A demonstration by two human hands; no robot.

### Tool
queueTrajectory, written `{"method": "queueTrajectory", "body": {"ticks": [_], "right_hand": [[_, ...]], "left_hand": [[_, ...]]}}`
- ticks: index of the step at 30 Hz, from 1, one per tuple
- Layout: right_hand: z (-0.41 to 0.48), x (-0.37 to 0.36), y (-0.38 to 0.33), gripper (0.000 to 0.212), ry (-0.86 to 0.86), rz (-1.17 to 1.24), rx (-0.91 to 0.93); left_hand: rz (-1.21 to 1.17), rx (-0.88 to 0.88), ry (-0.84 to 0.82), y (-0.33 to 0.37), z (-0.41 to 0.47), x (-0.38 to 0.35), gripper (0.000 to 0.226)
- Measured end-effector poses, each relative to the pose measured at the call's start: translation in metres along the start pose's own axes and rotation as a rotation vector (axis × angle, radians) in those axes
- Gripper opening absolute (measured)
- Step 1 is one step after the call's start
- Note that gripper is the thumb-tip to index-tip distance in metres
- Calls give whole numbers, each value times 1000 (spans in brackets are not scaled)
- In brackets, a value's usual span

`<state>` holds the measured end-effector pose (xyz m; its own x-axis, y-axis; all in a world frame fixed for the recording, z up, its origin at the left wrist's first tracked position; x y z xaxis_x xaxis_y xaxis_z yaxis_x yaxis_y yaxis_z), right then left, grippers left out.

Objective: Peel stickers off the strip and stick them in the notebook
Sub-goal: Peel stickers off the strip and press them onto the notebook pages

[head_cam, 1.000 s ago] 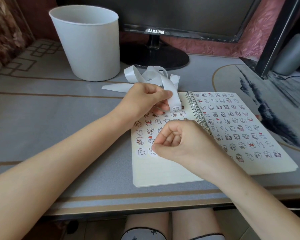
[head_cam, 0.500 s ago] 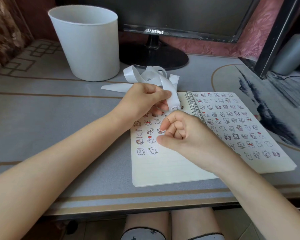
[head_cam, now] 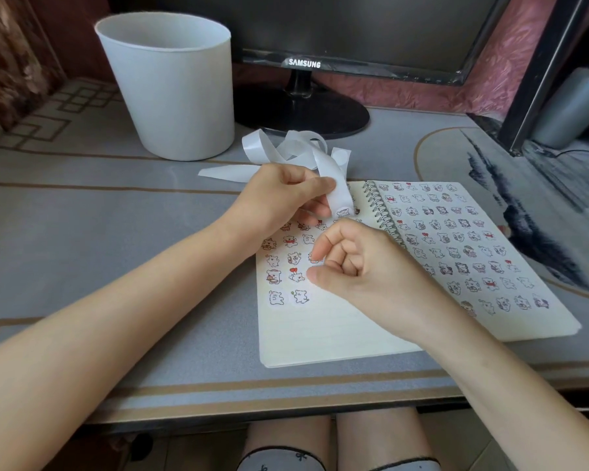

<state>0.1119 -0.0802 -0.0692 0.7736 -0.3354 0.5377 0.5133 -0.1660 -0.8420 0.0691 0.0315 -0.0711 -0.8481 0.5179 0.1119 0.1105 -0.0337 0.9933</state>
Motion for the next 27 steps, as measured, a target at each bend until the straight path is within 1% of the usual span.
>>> {"method": "queueTrajectory", "body": {"ticks": [2, 4, 6, 8, 14, 18, 22, 24, 27], "right_hand": [[2, 9, -3, 13, 28, 71, 2], [9, 29, -8, 11, 148, 93, 48], [17, 56, -13, 10, 319, 17, 128], [24, 72, -17, 9, 416, -68, 189], [37, 68, -8, 12, 368, -36, 222], [36, 66, -9, 10, 387, -5, 235], [34, 71, -9, 12, 438, 60, 230], [34, 73, -8, 13, 457, 86, 229], [35, 75, -7, 13, 464, 68, 235]], "left_hand": [[-24, 3, 3, 2, -1, 0, 20], [-53, 2, 9, 4, -2, 1, 19], [-56, -14, 20, 7, -2, 2, 19], [-49, -45, 30, 10, -2, 3, 19], [-54, -88, 51, 14, -1, 7, 19], [-73, -97, 47, 17, -3, 6, 23], [-142, -70, 17, 18, -4, 3, 25], [-125, -65, -14, 17, -5, 0, 23], [-80, -76, -52, 17, -7, -5, 12]]}}
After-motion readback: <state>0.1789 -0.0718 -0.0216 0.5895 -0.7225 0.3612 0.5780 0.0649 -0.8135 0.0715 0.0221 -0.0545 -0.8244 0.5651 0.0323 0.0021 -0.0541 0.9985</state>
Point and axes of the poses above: each hand's wrist, its own z-axis towards the middle knuckle, its own x-axis out of the back of the hand, y = z × x, the point moved 9 cm from there along z, towards the middle knuckle, and after that the axes turned 10 degrees about y, right-handed, at the moved point
